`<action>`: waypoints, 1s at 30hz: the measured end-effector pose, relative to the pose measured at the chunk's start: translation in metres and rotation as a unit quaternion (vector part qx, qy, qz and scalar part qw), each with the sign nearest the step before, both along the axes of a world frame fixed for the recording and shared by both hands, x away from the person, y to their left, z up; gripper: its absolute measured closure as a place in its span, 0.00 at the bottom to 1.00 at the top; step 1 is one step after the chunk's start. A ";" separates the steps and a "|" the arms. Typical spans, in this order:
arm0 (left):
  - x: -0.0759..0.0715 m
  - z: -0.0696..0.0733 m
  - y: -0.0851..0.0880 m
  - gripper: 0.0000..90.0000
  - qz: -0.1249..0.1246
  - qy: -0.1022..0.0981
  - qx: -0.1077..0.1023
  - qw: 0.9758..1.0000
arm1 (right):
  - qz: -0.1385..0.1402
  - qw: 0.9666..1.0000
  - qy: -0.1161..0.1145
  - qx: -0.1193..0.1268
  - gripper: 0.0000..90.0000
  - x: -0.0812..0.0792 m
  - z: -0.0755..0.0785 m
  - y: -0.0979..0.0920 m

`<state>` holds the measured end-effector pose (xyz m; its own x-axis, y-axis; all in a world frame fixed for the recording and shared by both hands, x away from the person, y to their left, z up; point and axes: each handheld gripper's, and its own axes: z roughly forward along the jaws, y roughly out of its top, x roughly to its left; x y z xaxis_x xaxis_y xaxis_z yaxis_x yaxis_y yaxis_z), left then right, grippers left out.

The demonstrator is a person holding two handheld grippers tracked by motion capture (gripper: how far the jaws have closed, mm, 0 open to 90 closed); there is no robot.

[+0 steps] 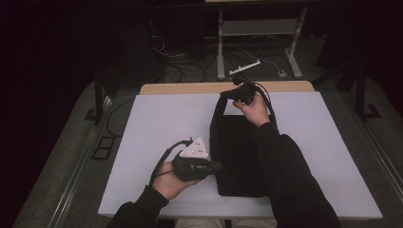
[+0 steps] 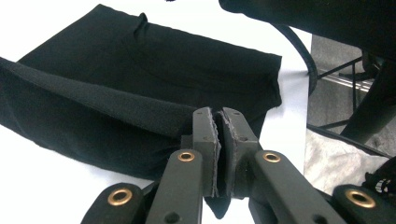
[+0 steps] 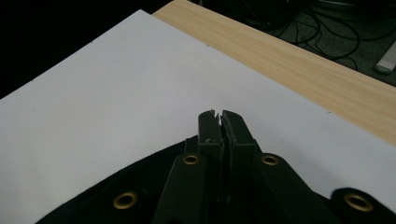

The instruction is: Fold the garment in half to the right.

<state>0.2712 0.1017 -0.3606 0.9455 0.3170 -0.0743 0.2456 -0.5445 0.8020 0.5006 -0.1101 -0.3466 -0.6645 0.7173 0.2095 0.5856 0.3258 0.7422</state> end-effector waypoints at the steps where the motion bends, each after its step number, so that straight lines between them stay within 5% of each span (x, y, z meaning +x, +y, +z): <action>1: 0.000 0.001 -0.001 0.92 -0.001 0.000 0.000 1.000 | 0.000 1.000 -0.003 0.000 0.95 0.000 0.000 -0.002; 30: 0.013 0.016 -0.051 0.92 -0.045 -0.002 -0.008 0.999 | -0.047 0.999 0.000 0.011 0.95 0.004 0.002 -0.050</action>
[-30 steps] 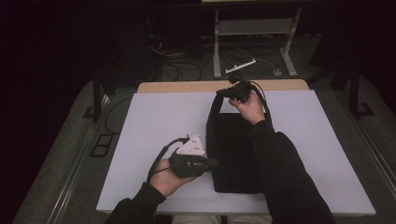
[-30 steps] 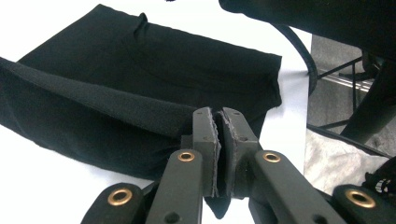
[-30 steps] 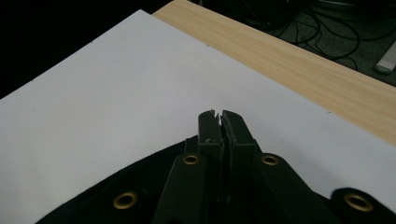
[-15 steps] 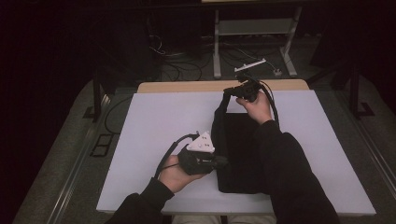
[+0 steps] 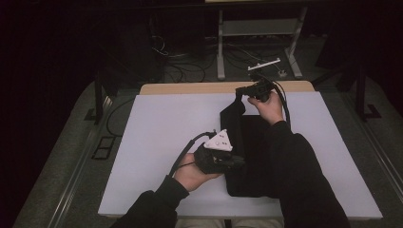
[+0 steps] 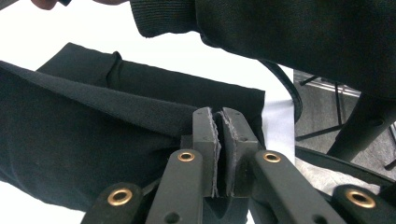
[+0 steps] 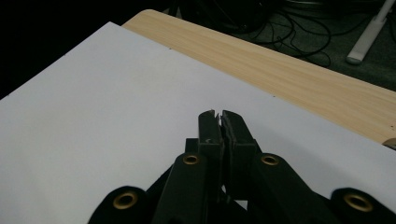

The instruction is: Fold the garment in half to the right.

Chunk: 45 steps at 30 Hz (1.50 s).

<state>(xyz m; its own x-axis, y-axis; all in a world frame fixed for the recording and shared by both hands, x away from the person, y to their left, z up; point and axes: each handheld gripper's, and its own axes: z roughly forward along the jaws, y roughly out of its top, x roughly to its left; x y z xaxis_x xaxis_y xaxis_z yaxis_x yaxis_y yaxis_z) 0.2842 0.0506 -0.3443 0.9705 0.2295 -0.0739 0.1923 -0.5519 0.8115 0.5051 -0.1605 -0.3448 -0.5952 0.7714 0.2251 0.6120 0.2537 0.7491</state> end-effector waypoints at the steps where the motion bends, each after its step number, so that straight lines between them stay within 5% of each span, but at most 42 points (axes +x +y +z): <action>1: 0.001 0.000 -0.001 0.92 0.000 0.001 -0.003 1.000 | -0.002 1.000 0.001 0.001 0.95 0.000 0.000 -0.001; 25: 0.008 0.004 -0.029 0.92 -0.020 0.004 -0.016 1.000 | -0.028 1.000 -0.004 0.005 0.95 -0.003 0.005 -0.032; 45: 0.013 -0.013 -0.057 0.92 -0.036 0.020 -0.029 0.999 | -0.042 0.999 0.000 0.020 0.95 -0.009 -0.005 -0.056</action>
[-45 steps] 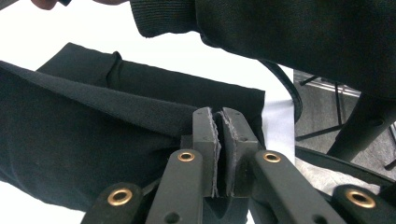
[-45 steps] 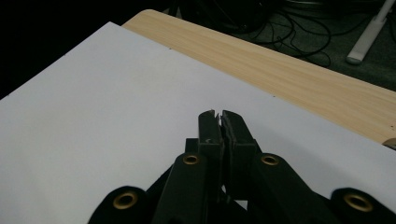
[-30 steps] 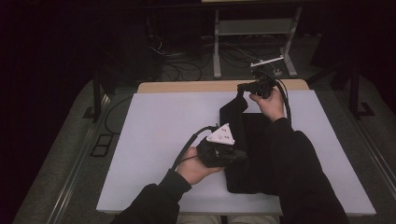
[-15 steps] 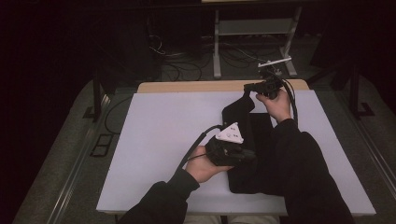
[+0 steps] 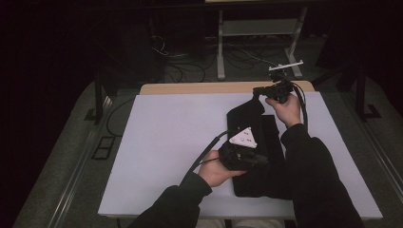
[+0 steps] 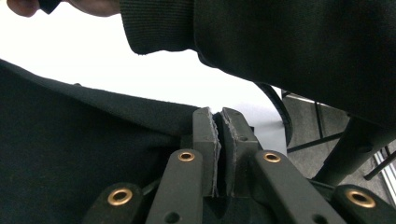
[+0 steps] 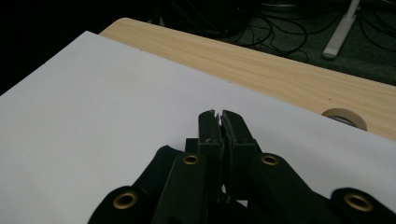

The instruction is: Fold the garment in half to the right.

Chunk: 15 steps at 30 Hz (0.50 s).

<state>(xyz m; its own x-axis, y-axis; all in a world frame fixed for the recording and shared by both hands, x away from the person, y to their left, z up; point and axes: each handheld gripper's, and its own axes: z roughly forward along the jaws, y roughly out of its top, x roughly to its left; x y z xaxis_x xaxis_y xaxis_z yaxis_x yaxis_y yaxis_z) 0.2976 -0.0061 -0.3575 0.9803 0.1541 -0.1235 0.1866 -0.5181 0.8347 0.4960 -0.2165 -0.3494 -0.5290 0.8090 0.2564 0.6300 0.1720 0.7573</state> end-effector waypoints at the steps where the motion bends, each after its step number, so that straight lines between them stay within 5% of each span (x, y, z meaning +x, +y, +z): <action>1: 0.000 -0.001 -0.001 0.92 0.000 0.002 -0.001 1.000 | 0.000 1.000 0.000 0.000 0.95 0.000 -0.001 -0.001; 15: 0.004 -0.011 -0.016 0.92 -0.008 0.013 0.005 1.000 | -0.010 1.000 0.009 0.003 0.95 -0.002 -0.012 -0.015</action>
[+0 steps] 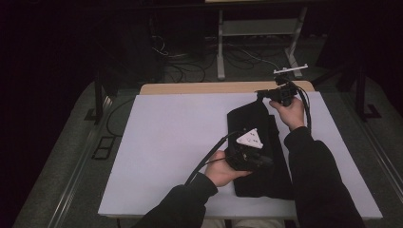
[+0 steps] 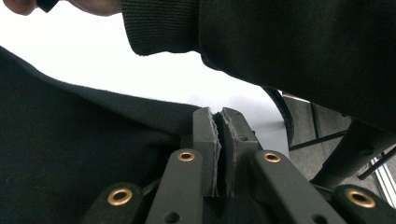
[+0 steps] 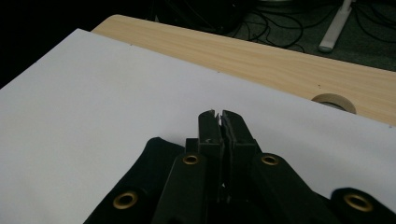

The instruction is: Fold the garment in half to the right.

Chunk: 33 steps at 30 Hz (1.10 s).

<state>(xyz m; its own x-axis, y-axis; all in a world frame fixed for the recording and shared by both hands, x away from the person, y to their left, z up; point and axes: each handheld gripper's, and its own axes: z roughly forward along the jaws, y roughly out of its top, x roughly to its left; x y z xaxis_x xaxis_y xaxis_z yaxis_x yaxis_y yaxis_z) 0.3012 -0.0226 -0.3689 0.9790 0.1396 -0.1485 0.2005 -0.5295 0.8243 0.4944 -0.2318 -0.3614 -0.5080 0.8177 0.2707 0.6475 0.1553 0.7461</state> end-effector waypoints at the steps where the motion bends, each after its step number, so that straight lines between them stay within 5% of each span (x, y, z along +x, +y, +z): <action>1: 0.000 -0.001 -0.001 0.92 0.000 0.001 0.001 1.000 | 0.000 1.000 0.000 -0.001 0.95 0.000 -0.001 -0.001; 18: 0.003 -0.024 -0.024 0.92 -0.006 0.026 0.014 1.000 | -0.019 1.000 0.023 0.003 0.95 -0.005 -0.031 -0.021; 27: 0.004 -0.033 -0.032 0.93 -0.011 0.021 0.017 1.000 | -0.031 0.999 0.041 0.004 0.95 -0.005 -0.050 -0.029; 33: 0.006 -0.037 -0.040 0.93 -0.009 0.032 0.016 0.999 | -0.036 0.998 0.046 0.001 0.94 -0.005 -0.051 -0.033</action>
<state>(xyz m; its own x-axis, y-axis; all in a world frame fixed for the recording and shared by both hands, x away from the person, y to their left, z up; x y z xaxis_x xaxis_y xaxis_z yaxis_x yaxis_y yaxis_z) 0.3073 -0.0630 -0.4058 0.9699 0.1278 -0.2072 0.2430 -0.5600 0.7921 0.4892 -0.2644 -0.4129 -0.4198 0.8511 0.3155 0.7234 0.1038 0.6826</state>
